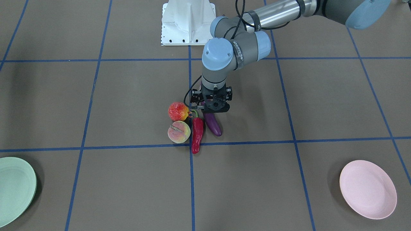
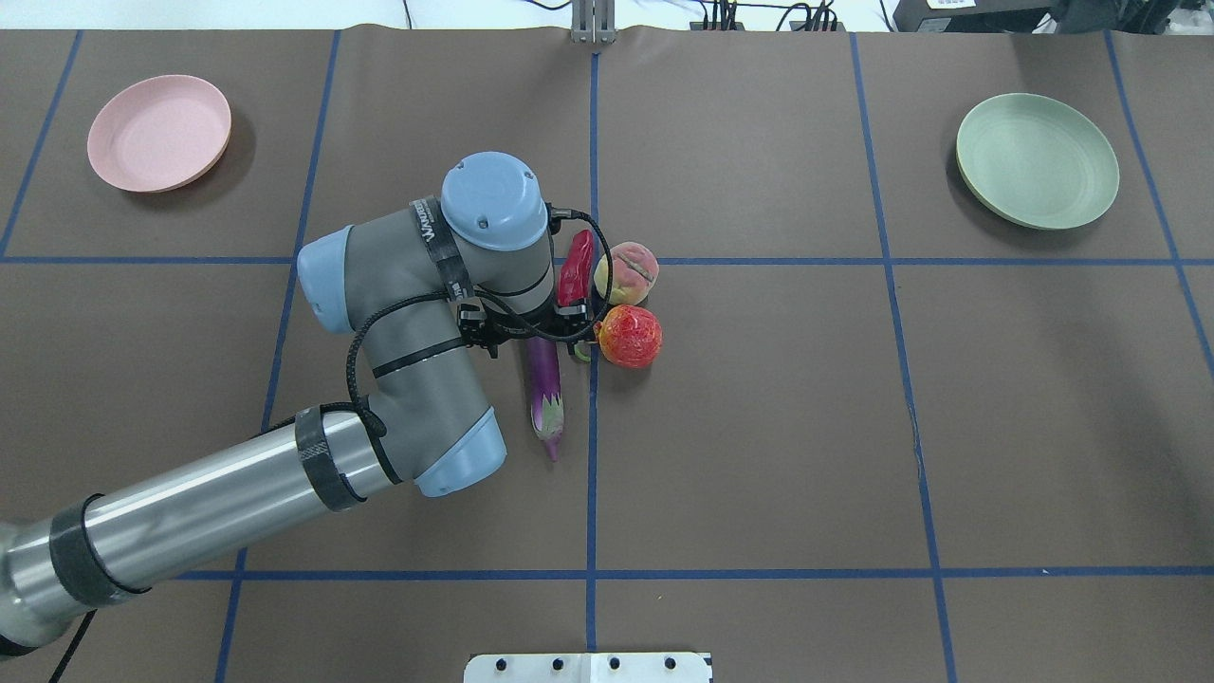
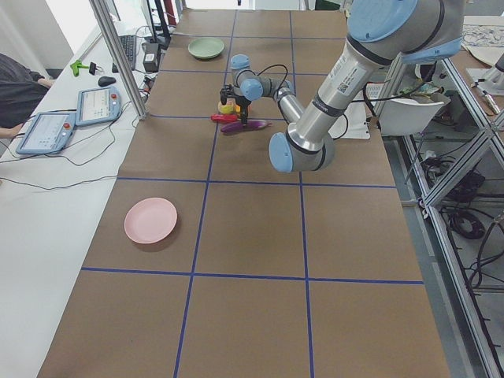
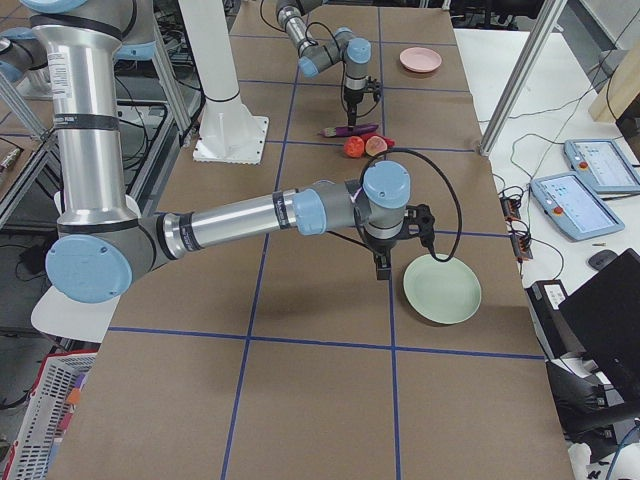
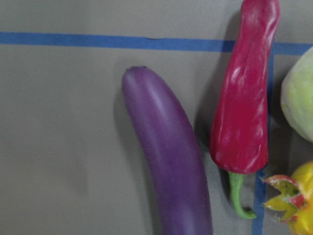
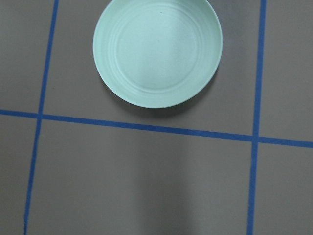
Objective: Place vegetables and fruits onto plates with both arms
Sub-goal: 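Grasp and lift the eggplant with left gripper while right arm reaches forward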
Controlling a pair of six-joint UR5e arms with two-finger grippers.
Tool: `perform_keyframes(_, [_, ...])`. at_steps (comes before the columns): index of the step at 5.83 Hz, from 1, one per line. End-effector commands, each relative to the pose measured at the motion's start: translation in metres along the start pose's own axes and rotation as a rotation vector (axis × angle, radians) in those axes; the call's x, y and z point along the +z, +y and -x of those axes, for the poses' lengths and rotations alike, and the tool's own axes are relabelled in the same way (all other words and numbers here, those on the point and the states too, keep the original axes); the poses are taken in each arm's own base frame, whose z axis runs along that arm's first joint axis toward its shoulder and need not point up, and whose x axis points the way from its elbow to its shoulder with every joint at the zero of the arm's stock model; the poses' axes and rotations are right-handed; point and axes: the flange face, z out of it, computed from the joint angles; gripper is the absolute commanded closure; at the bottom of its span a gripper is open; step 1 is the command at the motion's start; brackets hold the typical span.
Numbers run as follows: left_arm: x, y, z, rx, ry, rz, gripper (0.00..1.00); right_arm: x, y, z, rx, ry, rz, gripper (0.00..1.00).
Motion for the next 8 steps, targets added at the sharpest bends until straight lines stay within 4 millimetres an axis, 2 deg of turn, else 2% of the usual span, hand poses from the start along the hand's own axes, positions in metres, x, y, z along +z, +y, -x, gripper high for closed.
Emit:
perform_keyframes(1, [0.023, 0.009, -0.009, 0.011, 0.01, 0.014, 0.08, 0.008, -0.028, 0.056, 0.05, -0.024, 0.007, 0.0])
perform_keyframes(3, [0.024, 0.008, -0.007, 0.009, 0.007, 0.019, 0.56, 0.013, -0.045, 0.101, 0.076, -0.042, 0.011, 0.0])
perform_keyframes(4, [0.019, 0.006, -0.006, 0.003, 0.011, 0.013, 1.0, 0.019, -0.052, 0.127, 0.074, -0.052, 0.018, 0.0])
perform_keyframes(5, [0.004, 0.001, -0.005, -0.042, 0.028, -0.005, 1.0, 0.023, -0.061, 0.164, 0.101, -0.066, 0.023, 0.0])
perform_keyframes(6, [-0.005, -0.012, 0.003, -0.067, 0.03, -0.019, 1.0, 0.025, -0.067, 0.19, 0.114, -0.081, 0.028, 0.0])
perform_keyframes(7, [-0.022, -0.033, 0.025, -0.102, -0.008, -0.03, 1.0, 0.037, -0.075, 0.231, 0.13, -0.067, 0.027, 0.0])
perform_keyframes(8, [-0.053, -0.044, 0.039, -0.111, -0.052, -0.028, 1.0, 0.057, -0.075, 0.277, 0.183, -0.043, 0.027, 0.0])
